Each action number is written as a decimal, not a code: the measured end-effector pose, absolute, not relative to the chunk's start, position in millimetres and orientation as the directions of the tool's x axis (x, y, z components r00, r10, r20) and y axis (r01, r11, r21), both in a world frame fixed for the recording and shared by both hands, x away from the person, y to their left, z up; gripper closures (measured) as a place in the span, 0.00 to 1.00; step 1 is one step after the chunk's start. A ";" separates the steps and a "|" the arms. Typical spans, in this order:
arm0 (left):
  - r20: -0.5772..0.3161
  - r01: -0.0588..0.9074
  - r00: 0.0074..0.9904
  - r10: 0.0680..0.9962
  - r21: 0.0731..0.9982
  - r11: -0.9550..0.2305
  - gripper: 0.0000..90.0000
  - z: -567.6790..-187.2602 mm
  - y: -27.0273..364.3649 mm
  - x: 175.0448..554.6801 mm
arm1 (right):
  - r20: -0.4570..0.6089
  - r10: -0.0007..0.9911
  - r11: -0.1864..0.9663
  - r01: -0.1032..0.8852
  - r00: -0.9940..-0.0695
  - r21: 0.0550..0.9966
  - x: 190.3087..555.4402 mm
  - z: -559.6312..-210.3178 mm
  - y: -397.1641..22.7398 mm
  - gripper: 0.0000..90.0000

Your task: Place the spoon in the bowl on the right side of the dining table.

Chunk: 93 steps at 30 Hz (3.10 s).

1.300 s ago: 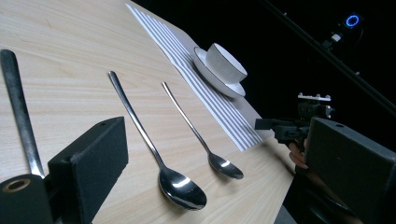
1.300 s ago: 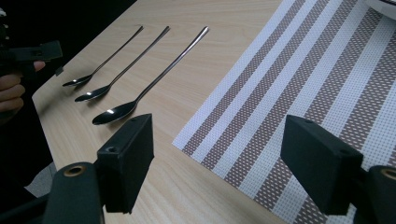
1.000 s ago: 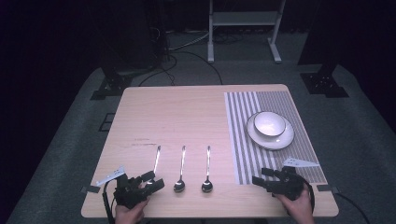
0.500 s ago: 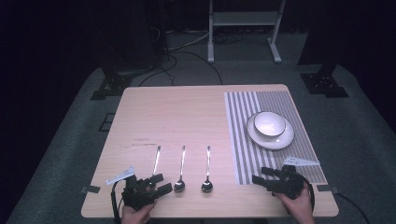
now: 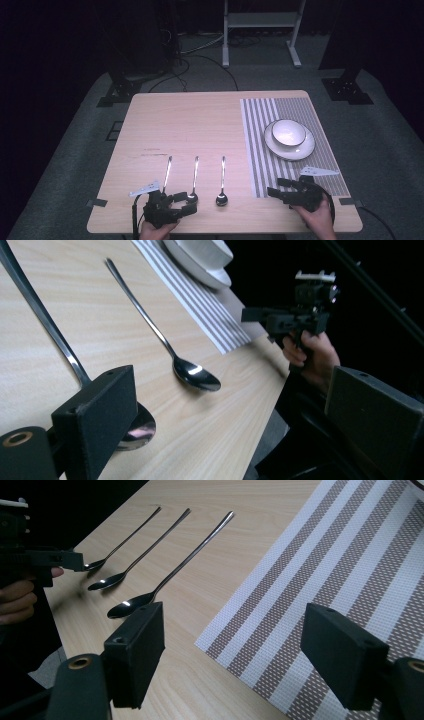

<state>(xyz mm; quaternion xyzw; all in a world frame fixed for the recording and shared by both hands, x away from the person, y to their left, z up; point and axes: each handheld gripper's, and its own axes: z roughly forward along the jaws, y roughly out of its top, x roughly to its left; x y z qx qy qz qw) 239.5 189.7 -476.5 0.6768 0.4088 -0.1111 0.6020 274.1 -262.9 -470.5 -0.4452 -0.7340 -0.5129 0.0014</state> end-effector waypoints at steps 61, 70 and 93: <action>-0.656 0.768 0.581 0.482 0.637 -0.060 0.07 -490.3 184.5 246.1 | 0.526 0.470 0.249 0.679 -0.708 0.691 347.7 -446.0 -128.9 0.28; -0.659 0.768 0.583 0.474 0.637 -0.059 0.07 -490.7 184.8 246.3 | 0.553 0.451 0.246 0.693 -0.701 0.677 354.3 -448.0 -117.3 0.28; -0.669 0.774 0.574 0.471 0.631 -0.047 0.07 -491.3 186.3 247.3 | 0.561 0.457 0.261 0.707 -0.690 0.657 366.4 -451.5 -87.8 0.67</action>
